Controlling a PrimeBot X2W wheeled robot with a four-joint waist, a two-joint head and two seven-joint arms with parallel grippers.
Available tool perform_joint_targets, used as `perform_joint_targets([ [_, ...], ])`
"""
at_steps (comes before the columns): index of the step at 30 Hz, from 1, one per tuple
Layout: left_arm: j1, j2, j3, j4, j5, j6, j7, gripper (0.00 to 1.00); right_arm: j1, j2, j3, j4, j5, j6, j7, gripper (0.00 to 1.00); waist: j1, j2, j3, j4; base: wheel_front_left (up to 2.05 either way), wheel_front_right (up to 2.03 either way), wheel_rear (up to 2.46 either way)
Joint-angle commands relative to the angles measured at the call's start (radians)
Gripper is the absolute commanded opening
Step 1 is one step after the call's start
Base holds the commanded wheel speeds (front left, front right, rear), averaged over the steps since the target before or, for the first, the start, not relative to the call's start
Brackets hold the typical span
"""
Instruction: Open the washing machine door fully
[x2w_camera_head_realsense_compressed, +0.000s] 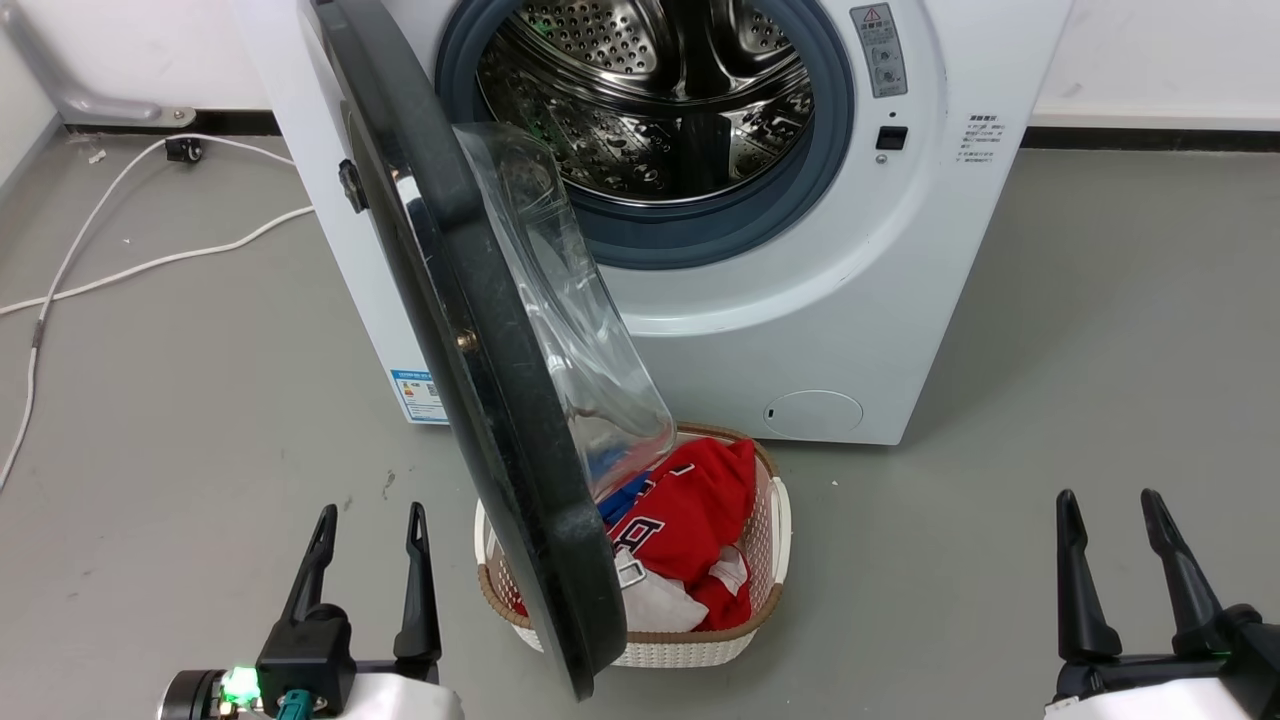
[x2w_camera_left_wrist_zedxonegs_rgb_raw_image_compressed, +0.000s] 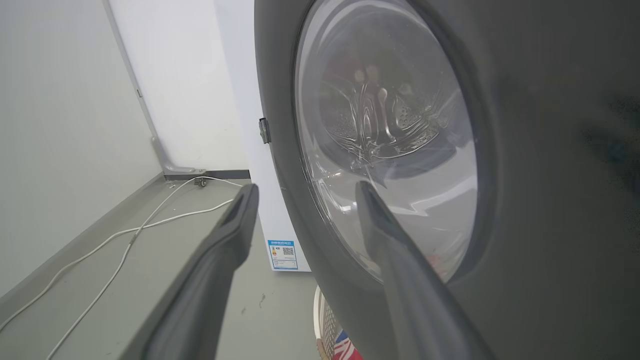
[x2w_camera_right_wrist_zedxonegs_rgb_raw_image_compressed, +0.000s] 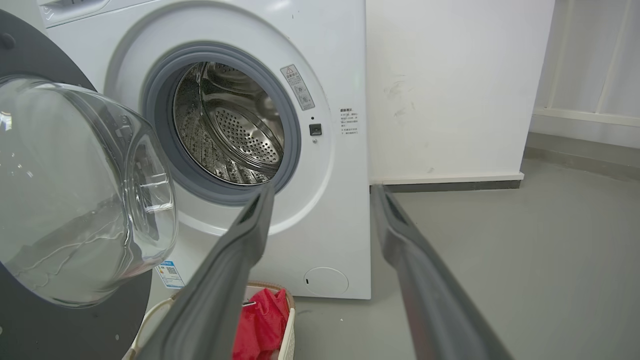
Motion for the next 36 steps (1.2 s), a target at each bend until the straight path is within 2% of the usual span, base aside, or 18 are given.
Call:
perform_joint_targets([
  [1,0.010,0.001,0.003,-0.001,-0.003,-0.002,-0.003,1.00,0.015,0.004,0.005,0.007,0.010,0.000,-0.002,1.00,0.0000,0.0000,0.001,0.000,0.00,0.00,0.00],
  [7,0.010,-0.001,0.007,-0.002,-0.012,-0.001,-0.003,1.00,0.014,0.004,0.011,0.016,0.012,0.000,-0.002,1.00,0.0000,0.0000,0.003,0.000,0.00,0.00,0.00],
  [8,0.010,-0.001,0.007,-0.003,-0.013,-0.002,-0.003,0.87,0.014,0.004,0.012,0.017,0.010,0.000,-0.002,1.00,0.0000,0.0000,0.003,0.000,0.00,0.00,0.00],
  [9,0.010,-0.002,0.007,-0.002,-0.013,-0.002,-0.003,0.35,0.014,0.004,0.013,0.018,0.008,0.000,-0.002,1.00,0.0000,0.0000,0.003,0.001,0.00,0.00,0.00],
  [10,0.010,-0.002,0.009,-0.003,-0.013,0.001,-0.003,0.04,0.014,0.004,0.014,0.018,0.007,0.000,-0.002,1.00,0.0000,0.0000,0.002,0.001,0.00,0.00,0.00],
  [11,0.009,-0.002,0.011,-0.002,-0.014,0.003,-0.003,0.00,0.014,0.004,0.015,0.020,0.006,0.000,-0.002,1.00,0.0000,0.0000,0.002,0.001,0.00,0.00,0.00],
  [18,-0.027,0.009,0.052,-0.060,-0.003,0.025,-0.003,0.00,0.020,0.004,0.018,0.018,0.000,0.000,-0.002,1.00,0.0000,0.0000,-0.006,0.000,0.00,0.00,0.00],
  [25,-0.094,0.046,0.060,-0.236,0.034,0.031,-0.003,0.00,0.020,0.004,0.019,0.016,0.000,0.000,-0.002,1.00,0.0000,0.0000,-0.014,-0.001,0.00,0.00,0.00],
  [31,-0.150,0.073,0.007,-0.384,0.071,0.031,-0.003,0.00,0.022,0.004,0.019,0.020,0.004,0.000,-0.002,1.00,0.0000,0.0000,-0.021,-0.004,0.00,0.00,0.00],
  [36,-0.185,0.085,-0.079,-0.465,0.096,0.011,-0.003,0.00,0.024,0.004,0.022,0.020,0.003,0.000,-0.002,1.00,0.0000,0.0000,-0.025,-0.008,0.00,0.00,0.00],
])
